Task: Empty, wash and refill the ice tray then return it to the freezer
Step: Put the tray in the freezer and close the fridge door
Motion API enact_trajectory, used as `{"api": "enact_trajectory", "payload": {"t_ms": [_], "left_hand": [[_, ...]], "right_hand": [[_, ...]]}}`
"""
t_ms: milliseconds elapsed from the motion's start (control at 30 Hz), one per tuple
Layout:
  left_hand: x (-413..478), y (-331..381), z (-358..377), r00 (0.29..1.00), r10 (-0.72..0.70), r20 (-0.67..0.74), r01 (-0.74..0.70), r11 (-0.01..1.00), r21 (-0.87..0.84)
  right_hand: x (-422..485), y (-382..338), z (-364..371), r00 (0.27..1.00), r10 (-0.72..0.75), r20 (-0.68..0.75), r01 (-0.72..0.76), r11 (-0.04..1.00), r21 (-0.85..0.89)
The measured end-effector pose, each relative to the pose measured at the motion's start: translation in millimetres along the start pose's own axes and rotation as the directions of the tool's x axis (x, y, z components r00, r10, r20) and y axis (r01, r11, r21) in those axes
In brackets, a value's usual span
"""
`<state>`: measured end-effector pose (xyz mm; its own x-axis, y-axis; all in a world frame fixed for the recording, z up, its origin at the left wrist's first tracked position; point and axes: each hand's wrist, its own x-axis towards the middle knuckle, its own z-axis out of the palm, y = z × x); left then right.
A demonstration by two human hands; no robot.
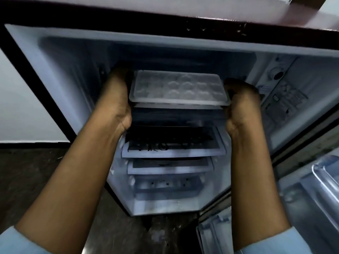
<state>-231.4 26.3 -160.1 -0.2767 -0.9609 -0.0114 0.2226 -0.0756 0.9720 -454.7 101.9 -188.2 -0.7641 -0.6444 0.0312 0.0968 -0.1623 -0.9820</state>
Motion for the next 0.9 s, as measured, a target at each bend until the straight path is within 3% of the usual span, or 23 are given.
{"api": "enact_trajectory", "payload": {"t_ms": [333,433,567,667,733,833,900], "left_hand": [[16.3,-6.5,14.1,0.995,-0.029,-0.091,0.026,0.999,-0.034],[20.9,-7.0,12.3,0.992,-0.03,-0.122,0.041,0.995,0.089],[23.7,-11.1,8.2,0.987,0.065,-0.149,-0.002,0.919,0.394],[11.2,-25.3,4.6,0.975,0.207,-0.082,-0.104,0.751,0.652],[-4.4,-38.3,2.4,0.941,0.336,0.037,-0.22,0.526,0.822],[-19.2,-62.2,1.5,0.839,0.422,0.345,-0.431,0.127,0.893],[-15.4,-74.7,-0.2,0.842,0.325,0.43,-0.457,0.007,0.89]], "right_hand": [[27.1,6.2,15.2,0.993,0.002,0.118,0.03,0.96,-0.277],[25.7,7.7,13.5,0.993,-0.031,0.116,0.074,0.92,-0.384],[12.4,16.9,2.3,0.98,-0.186,0.071,0.195,0.828,-0.525],[-12.0,33.3,-0.7,0.84,-0.524,0.143,0.482,0.598,-0.641],[-25.5,51.6,1.4,0.736,-0.64,0.218,0.593,0.457,-0.663],[-37.7,70.8,8.0,0.7,-0.623,0.349,0.631,0.311,-0.711],[-39.8,73.9,10.2,0.733,-0.529,0.428,0.618,0.254,-0.744]]}}
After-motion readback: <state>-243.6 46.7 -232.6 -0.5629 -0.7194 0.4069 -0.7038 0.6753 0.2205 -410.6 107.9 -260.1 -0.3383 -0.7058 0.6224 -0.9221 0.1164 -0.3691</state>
